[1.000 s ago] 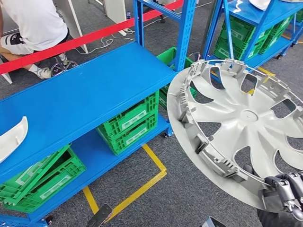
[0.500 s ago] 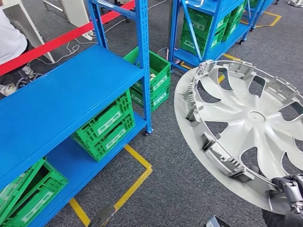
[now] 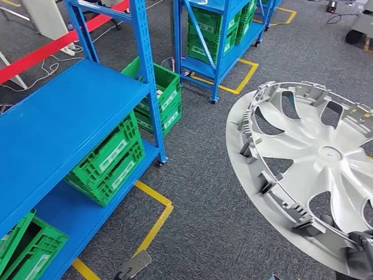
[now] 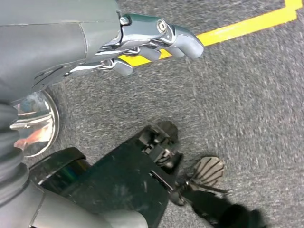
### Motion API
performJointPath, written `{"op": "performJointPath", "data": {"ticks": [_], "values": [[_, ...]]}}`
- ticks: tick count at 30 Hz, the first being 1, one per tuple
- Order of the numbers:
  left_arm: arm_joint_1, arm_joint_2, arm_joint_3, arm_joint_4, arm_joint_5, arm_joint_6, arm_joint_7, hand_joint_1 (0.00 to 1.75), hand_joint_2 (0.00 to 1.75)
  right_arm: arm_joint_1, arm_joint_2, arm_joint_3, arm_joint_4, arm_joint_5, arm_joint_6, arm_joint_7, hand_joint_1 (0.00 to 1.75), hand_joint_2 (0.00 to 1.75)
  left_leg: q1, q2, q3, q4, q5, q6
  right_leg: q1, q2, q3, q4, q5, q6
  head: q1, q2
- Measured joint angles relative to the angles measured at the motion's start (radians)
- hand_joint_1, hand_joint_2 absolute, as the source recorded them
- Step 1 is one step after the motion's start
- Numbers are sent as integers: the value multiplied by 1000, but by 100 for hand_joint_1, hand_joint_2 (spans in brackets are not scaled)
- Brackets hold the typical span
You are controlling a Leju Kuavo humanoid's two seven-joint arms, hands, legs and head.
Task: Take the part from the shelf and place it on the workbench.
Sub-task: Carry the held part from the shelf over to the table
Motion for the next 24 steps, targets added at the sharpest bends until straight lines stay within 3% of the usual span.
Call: {"op": "performJointPath", "data": {"ticks": [2,4,6,8,10,11,12,13,15,17,19,21,23,24], "values": [[-4,-1,-1,0,-1,-3,2,0,175,5,2,-3,-4,0,0,0,175,175,-4,16,2,0,-2,-9,7,-6,20,-36,3,-11,-2,0],[-8,-4,-4,0,-2,-3,3,0,175,11,4,-8,-7,0,0,1,175,175,-1,24,3,0,-4,-19,6,17,15,-40,9,-23,-2,0],[-11,-6,-11,-1,-7,-2,6,0,175,15,7,-12,-12,0,0,2,175,175,2,-15,-10,34,-34,-29,0,38,13,-46,15,-33,-4,0],[-11,-7,-16,-1,-12,-1,12,0,175,17,10,-15,-14,0,0,3,175,175,5,-69,-62,150,-99,-36,-4,60,12,-49,19,-39,-7,0],[-6,-6,-19,-1,-20,-4,20,0,175,19,12,-19,-14,0,0,3,175,175,6,-84,-124,275,-143,-39,-4,88,9,-48,21,-41,-8,0],[-5,-6,-21,-1,-23,-5,22,0,175,22,12,-21,-14,0,0,4,175,175,6,-86,-135,291,-136,-39,-5,102,9,-48,22,-40,-8,0],[-4,-5,-22,-1,-27,-6,23,0,175,25,12,-23,-14,0,0,4,175,175,7,-88,-130,271,-111,-39,-6,117,8,-48,23,-39,-8,0],[-4,-4,-24,-1,-30,-6,24,0,175,27,12,-25,-14,0,0,4,175,175,10,-96,-105,213,-72,-39,-8,132,9,-48,24,-37,-8,0],[-4,-5,-26,-1,-35,-6,24,0,175,29,12,-29,-16,1,0,3,175,175,19,-139,-47,78,-7,-41,-9,160,4,-43,26,-28,-8,0],[-4,-5,-28,-1,-37,-6,24,0,175,31,13,-31,-20,1,0,1,175,175,23,-170,-21,14,8,-37,-10,184,-7,-39,30,-16,-9,0],[-4,-6,-32,-1,-38,-7,23,0,175,36,14,-34,-23,1,0,-1,175,175,20,-156,-20,9,9,-24,-15,198,-18,-42,36,-3,-10,0],[-6,-7,-36,-1,-40,-7,21,0,175,42,14,-36,-25,0,0,-2,175,175,18,-131,-19,5,13,-9,-12,154,-38,-14,18,5,-4,0],[-3,-6,-39,-1,-40,-7,20,0,175,43,14,-39,-27,0,0,-1,175,175,15,-104,-18,3,13,1,-8,83,-89,97,-44,10,3,0],[0,-6,-40,-1,-41,-7,20,0,175,43,14,-40,-27,0,0,-1,175,175,12,-89,-18,3,12,4,-8,66,-122,170,-79,12,4,0]]}}
